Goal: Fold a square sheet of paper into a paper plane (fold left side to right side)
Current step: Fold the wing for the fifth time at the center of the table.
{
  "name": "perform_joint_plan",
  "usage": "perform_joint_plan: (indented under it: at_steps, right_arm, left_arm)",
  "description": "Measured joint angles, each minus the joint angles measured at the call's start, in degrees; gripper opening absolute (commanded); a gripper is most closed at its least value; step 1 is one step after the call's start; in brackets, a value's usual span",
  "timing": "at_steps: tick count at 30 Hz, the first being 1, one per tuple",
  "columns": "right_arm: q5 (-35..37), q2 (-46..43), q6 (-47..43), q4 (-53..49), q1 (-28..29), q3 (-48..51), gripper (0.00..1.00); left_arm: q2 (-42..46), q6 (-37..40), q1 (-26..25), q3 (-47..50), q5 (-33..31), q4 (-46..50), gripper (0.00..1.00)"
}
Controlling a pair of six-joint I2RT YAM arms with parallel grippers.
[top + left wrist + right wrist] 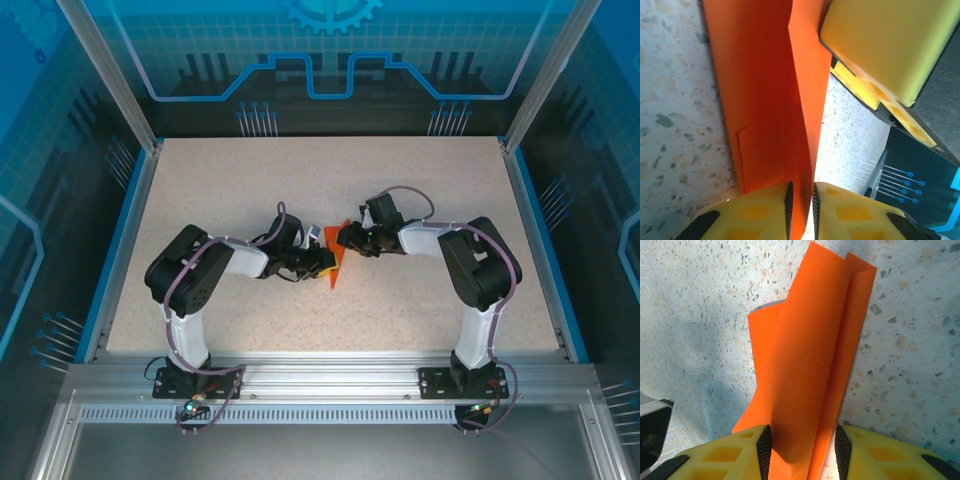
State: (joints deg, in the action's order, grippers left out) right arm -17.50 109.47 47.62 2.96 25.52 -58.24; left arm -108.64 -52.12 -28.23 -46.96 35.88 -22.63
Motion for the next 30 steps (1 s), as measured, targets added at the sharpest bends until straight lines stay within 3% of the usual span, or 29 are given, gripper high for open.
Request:
perform_joint_plan:
  at_steps: [6, 8, 15, 30]
  right_arm:
    - [0.0, 0.0, 0.0, 0.0, 0.0, 0.0, 0.41]
    - [0.0, 0.0, 0.0, -0.1, 0.0, 0.0, 0.41]
    - [0.0, 0.0, 0.0, -0.2, 0.0, -0.1, 0.41]
    - [0.0, 0.0, 0.0, -0.3, 0.0, -0.2, 0.40]
  left_arm:
    - [1.2, 0.9, 1.0, 0.3, 0.0, 0.9, 0.42]
    - [2.4, 1.4, 2.0, 0.4, 0.0, 1.7, 0.43]
    - [3.7, 1.7, 4.8, -0.2, 0.0, 3.8, 0.43]
    - [-2.3, 3.0, 5.2, -7.9, 0.2, 7.6, 0.36]
